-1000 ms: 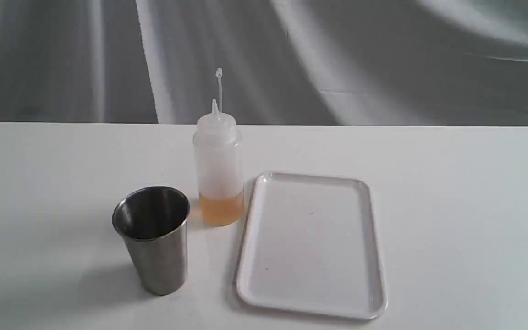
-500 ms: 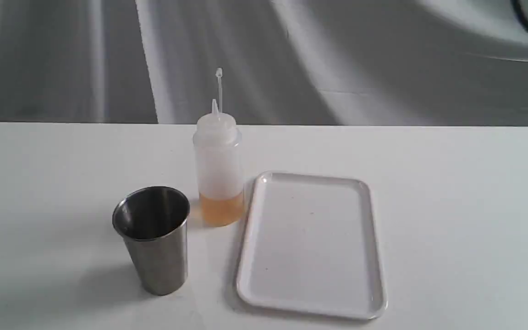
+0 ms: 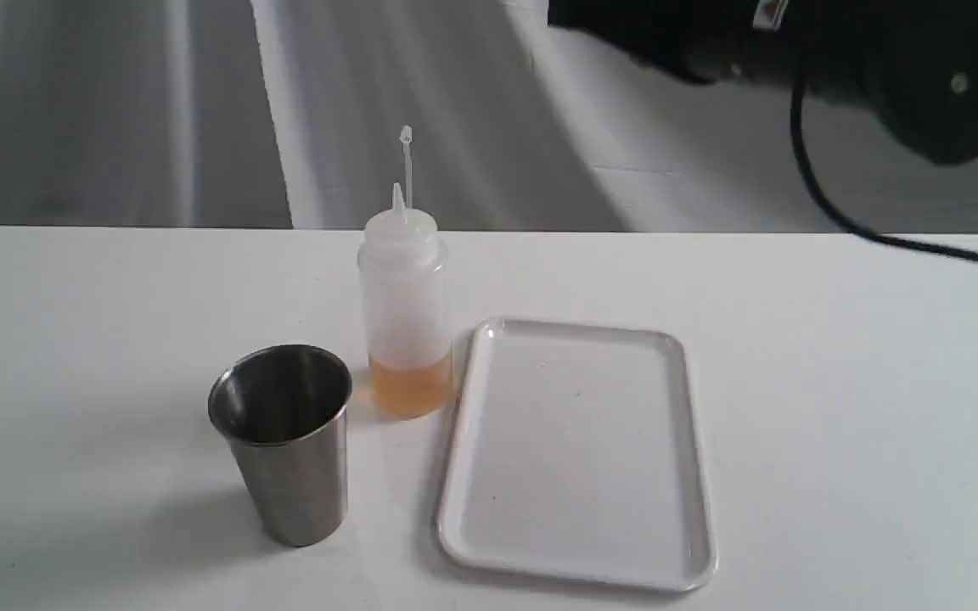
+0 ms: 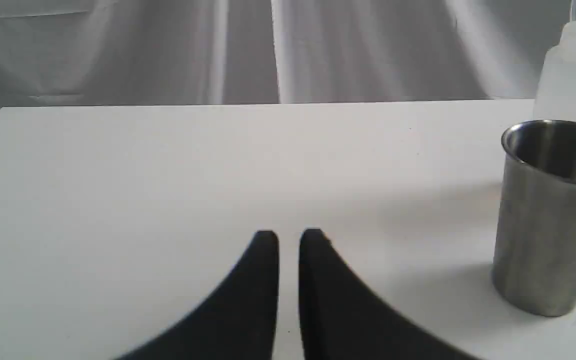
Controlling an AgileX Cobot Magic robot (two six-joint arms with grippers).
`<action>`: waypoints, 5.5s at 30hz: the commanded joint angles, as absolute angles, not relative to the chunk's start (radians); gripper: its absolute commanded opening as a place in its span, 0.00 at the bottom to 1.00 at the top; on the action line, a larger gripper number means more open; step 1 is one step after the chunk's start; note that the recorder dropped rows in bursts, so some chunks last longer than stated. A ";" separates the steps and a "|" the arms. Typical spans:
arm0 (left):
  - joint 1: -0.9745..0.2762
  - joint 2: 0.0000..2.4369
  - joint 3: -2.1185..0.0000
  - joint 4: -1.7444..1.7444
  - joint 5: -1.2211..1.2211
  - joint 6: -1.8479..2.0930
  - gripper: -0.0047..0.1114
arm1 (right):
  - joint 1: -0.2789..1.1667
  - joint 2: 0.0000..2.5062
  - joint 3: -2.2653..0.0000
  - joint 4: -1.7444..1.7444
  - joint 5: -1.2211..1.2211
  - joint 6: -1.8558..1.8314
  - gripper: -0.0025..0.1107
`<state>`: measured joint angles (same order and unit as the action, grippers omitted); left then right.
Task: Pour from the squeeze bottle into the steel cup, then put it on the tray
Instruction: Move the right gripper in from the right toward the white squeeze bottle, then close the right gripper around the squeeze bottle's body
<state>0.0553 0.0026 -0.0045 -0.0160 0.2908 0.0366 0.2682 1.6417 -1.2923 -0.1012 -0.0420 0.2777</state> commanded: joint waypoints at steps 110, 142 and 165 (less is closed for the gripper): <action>0.047 0.000 0.000 -0.017 0.284 0.035 0.11 | 0.160 2.467 -1.596 -1.223 -0.960 0.777 0.95; 0.047 0.000 0.000 -0.017 0.284 0.032 0.11 | 0.234 2.590 -1.747 -1.114 -0.881 0.708 0.95; 0.047 0.000 0.000 -0.017 0.284 0.033 0.11 | 0.241 2.592 -1.747 -1.070 -0.852 0.674 0.95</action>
<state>0.0553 0.0026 -0.0045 -0.0160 0.2908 0.0366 0.2376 2.5952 -1.7435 -1.0782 -0.8572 0.6796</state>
